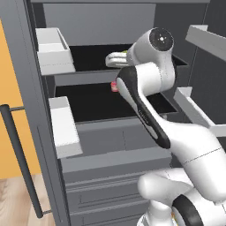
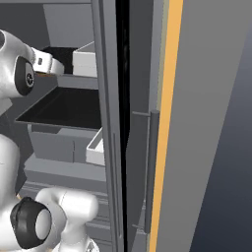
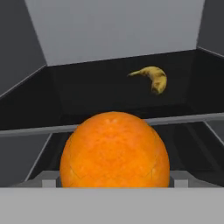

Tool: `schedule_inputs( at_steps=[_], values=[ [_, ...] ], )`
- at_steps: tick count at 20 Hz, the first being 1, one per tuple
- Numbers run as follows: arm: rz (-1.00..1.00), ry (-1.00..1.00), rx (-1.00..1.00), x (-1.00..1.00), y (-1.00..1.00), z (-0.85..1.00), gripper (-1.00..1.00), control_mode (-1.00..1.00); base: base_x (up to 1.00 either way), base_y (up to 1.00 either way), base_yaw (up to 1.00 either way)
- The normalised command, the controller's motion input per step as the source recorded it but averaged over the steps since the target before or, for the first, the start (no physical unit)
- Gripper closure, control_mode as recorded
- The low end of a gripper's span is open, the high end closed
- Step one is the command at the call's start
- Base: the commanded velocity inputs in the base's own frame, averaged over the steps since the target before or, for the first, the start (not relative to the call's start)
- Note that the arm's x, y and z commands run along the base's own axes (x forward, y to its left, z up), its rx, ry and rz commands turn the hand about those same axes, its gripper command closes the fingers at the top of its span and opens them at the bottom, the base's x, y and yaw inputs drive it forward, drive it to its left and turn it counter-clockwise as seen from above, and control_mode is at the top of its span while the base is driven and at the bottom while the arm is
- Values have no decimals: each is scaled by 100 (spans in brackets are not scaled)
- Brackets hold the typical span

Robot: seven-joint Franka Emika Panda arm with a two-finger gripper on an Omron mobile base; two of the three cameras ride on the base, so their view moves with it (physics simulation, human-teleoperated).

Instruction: Pick the banana and orange from the fridge and place them on the plate next to the blender to make a fruit smoothie.

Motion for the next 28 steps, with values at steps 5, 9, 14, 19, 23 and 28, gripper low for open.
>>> schedule_inputs(
  at_steps=[5, 9, 14, 19, 23, 28],
  values=[
    [-1, 0, 2, -100, -32, 0, 100, -100, 0, 0, 0],
    [-1, 0, 1, -99, -28, -7, 100, -100, 0, 0, 0],
    [-1, 0, 0, -84, -25, -20, 100, -100, 0, 0, 0],
    [-2, 2, 0, -59, -32, -32, 100, -100, 0, 0, 0],
    [-1, 14, -2, -24, -2, -51, 100, -100, 0, 0, 0],
    [0, 16, -3, 0, 0, -29, 100, -100, 0, 0, 0]
  ],
)
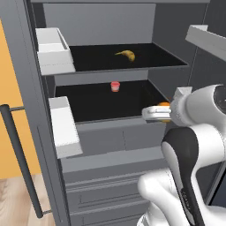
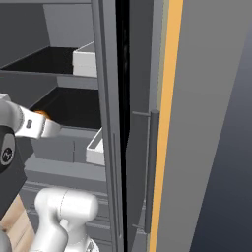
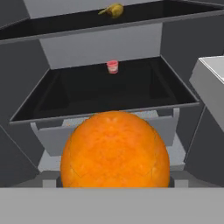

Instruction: Pick the banana and orange from the fridge and place them on the plate next to the blender to make a fruit smoothie.

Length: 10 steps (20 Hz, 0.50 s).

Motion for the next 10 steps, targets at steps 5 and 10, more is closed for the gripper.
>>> schedule_inputs(
  at_steps=[5, 10],
  values=[
    [0, 0, 0, 0, 0, 0, 100, 100, -52, 0, -4],
    [0, 0, 0, 0, 0, 0, 100, 100, -77, 8, -34]
  ],
)
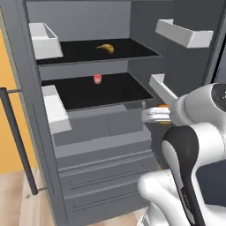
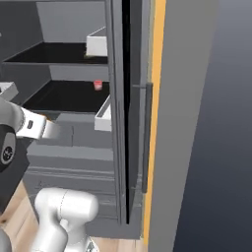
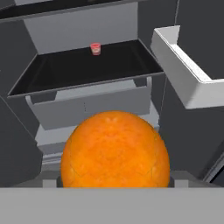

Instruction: Pick the banana and orange from the fridge and place them on the plate next to the blender to make a fruit smoothie.

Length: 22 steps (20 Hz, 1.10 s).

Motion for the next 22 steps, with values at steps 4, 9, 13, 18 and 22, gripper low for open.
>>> schedule_inputs(
  at_steps=[4, 9, 13, 18, 22],
  values=[
    [0, 0, 0, 0, 0, 0, 100, 100, -66, 9, -52],
    [0, 0, 0, 0, 0, 0, 100, 100, -54, 13, -62],
    [0, 0, 0, 0, 0, 0, 100, 100, -53, 23, -69],
    [0, 0, 0, 0, 0, 0, 100, 100, -54, 23, -72],
    [0, 0, 0, 0, 0, 0, 100, 100, -54, 14, -81]
  ],
)
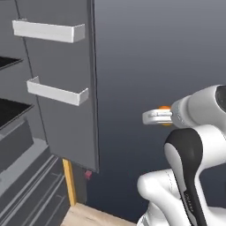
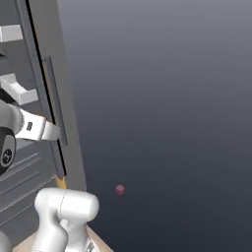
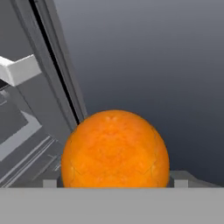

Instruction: Pick the banana and orange from the fridge and place them on the plate next to the blender to make a fruit smoothie.

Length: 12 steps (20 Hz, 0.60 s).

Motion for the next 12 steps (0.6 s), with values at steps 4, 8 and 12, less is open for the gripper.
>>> schedule_inputs(
  at_steps=[4, 8, 12],
  values=[
    [0, 0, 0, 0, 0, 0, 100, 100, -49, 9, -86],
    [0, 0, 0, 0, 0, 0, 100, 100, -43, 4, -87],
    [0, 0, 0, 0, 0, 0, 100, 100, -31, -4, -85]
  ],
)
